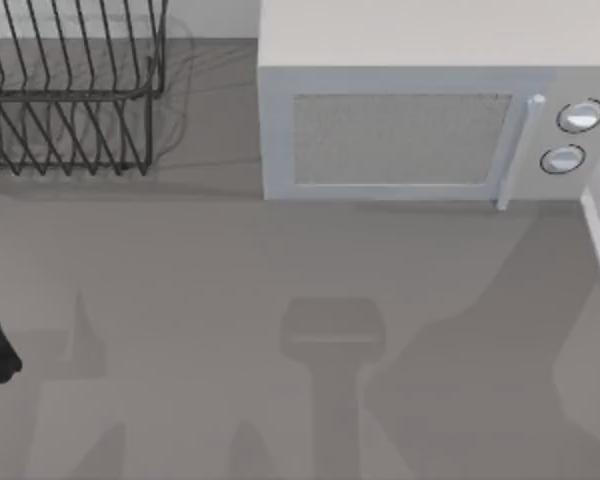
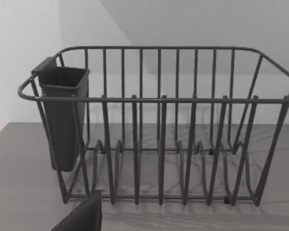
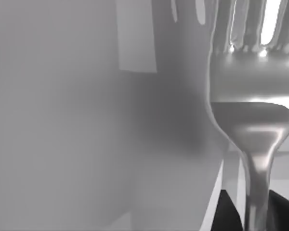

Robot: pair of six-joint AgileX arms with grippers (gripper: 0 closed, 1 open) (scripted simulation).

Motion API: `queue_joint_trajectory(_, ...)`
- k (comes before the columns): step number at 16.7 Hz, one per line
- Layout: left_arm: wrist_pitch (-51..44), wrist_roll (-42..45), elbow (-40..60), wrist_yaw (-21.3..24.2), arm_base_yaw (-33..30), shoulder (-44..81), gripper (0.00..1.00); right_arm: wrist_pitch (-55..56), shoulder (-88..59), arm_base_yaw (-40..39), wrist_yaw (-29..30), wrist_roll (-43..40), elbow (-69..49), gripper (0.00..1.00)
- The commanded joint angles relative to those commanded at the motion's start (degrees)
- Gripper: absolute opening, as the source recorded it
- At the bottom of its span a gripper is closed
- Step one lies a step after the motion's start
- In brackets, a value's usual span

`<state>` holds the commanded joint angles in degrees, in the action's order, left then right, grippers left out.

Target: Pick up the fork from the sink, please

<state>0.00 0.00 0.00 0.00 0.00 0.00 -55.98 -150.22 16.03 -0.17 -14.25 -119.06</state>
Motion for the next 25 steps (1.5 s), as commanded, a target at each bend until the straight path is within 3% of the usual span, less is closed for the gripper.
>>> queue_joint_trajectory(7,0.00,0.00,0.00,0.00,0.00,0.00,1.00,-21.35,4.87,0.06,-0.07,-0.10,-15.23,0.00)
queue_joint_trajectory(14,0.00,0.00,0.00,0.00,0.00,0.00,1.00,-24.22,6.09,-0.02,-0.10,0.05,-17.67,0.00)
queue_joint_trajectory(20,0.00,0.00,0.00,0.00,0.00,0.00,1.00,-27.53,16.70,-2.97,0.10,9.64,-7.25,0.00)
queue_joint_trajectory(25,0.00,0.00,0.00,0.00,0.00,0.00,1.00,-29.59,31.09,-13.32,-0.32,23.81,7.06,0.00)
